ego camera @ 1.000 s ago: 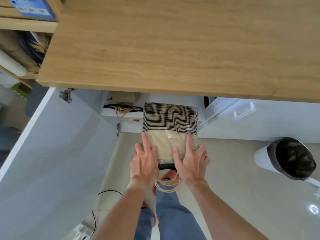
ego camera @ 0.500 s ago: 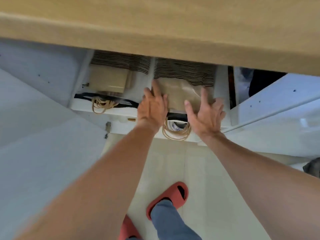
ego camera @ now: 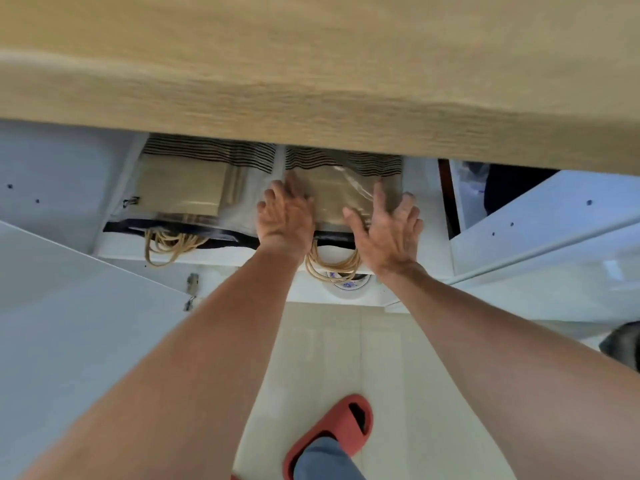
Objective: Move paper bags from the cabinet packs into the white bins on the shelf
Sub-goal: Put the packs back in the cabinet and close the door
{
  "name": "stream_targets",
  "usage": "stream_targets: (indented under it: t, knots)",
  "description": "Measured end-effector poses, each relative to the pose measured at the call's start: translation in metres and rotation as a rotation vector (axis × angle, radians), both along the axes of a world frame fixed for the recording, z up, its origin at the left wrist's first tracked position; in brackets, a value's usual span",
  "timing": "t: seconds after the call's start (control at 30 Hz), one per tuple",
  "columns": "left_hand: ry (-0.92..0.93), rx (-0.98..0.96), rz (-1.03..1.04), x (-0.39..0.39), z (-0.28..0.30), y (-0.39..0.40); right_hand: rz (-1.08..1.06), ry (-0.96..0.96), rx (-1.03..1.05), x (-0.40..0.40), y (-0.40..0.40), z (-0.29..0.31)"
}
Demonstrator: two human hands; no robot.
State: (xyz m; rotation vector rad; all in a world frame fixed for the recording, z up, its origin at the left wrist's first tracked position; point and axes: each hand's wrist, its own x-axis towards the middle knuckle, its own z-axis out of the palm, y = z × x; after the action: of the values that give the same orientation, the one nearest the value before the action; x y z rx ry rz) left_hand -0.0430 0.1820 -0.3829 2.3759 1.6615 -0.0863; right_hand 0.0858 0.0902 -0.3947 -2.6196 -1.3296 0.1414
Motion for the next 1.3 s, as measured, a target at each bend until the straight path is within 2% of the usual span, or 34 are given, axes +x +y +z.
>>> stream_targets:
  t: [0.07,0.23,0.27,0.4,0.47,0.57,0.67,0.77,0.93,1.2,1.3]
  knots:
    - [0.031,-0.011,-0.005,-0.003,0.009,-0.006,0.001,-0.043,-0.036,-0.002,-0.008,0.011]
    - [0.048,0.063,-0.085,-0.044,0.062,-0.037,0.007,0.001,-0.118,-0.028,-0.049,0.051]
    - [0.033,0.091,-0.062,-0.060,0.077,-0.048,0.012,0.012,-0.138,-0.039,-0.060,0.063]
    - [0.048,-0.001,0.034,-0.130,0.135,-0.097,0.044,0.105,-0.196,-0.105,-0.114,0.115]
    - [0.046,0.009,0.112,-0.190,0.209,-0.126,0.127,0.174,-0.226,-0.159,-0.138,0.190]
    - [0.042,0.018,0.105,-0.221,0.225,-0.150,0.159,0.220,-0.196,-0.193,-0.154,0.210]
    - [0.016,0.063,0.187,-0.283,0.273,-0.174,0.365,0.180,-0.144,-0.250,-0.163,0.262]
    - [-0.001,0.152,0.287,-0.342,0.292,-0.189,0.543,0.152,-0.069,-0.302,-0.156,0.292]
    - [-0.055,0.173,0.540,-0.426,0.296,-0.230,0.672,0.172,-0.059,-0.378,-0.150,0.320]
    - [-0.033,0.075,0.978,-0.526,0.281,-0.335,0.871,0.153,-0.088,-0.451,-0.184,0.327]
    - [0.052,0.021,1.046,-0.537,0.277,-0.363,0.930,0.119,-0.081,-0.462,-0.203,0.316]
